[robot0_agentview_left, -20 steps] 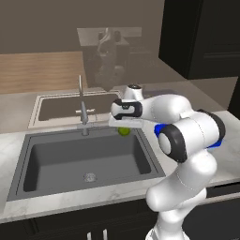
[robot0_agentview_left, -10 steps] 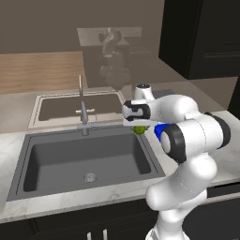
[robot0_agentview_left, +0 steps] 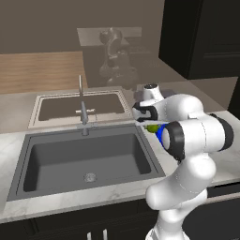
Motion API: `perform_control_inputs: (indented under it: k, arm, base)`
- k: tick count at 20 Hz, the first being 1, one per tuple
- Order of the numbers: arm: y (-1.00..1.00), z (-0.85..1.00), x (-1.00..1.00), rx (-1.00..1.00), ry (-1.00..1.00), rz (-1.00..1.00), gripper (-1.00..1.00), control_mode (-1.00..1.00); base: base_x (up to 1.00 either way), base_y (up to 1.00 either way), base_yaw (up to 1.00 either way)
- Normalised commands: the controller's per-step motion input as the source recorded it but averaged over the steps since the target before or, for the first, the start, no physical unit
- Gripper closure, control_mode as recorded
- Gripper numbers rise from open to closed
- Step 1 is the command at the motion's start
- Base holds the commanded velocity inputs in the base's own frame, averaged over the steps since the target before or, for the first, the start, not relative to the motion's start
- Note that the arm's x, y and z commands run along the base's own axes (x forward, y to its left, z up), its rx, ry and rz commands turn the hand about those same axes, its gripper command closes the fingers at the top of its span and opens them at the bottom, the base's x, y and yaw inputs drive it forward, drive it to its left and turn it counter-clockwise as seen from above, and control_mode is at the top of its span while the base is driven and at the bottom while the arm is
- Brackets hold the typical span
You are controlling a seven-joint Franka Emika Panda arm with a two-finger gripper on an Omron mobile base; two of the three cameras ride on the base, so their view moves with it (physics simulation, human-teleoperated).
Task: Pick up all produce items and place them in the sink. Turn on the sink faucet to wash them. Then turn the sink off and put them in the tray.
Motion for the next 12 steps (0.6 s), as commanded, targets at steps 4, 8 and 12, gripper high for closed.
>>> perform_control_inputs:
  k: [4, 8, 12]
  arm:
    - [-0.67, 0.0, 0.0, -0.04, 0.0, -0.05, 1.0, -1.0]
    - [-0.68, 0.0, 0.0, -0.01, 0.0, -0.04, 1.0, -1.0]
    - [-0.56, 0.0, 0.0, 0.0, 0.0, -0.02, 1.0, -1.0]
  base:
    - [0.0, 0.0, 0.0]
    - [0.0, 0.0, 0.0]
    - [0.0, 0.0, 0.0]
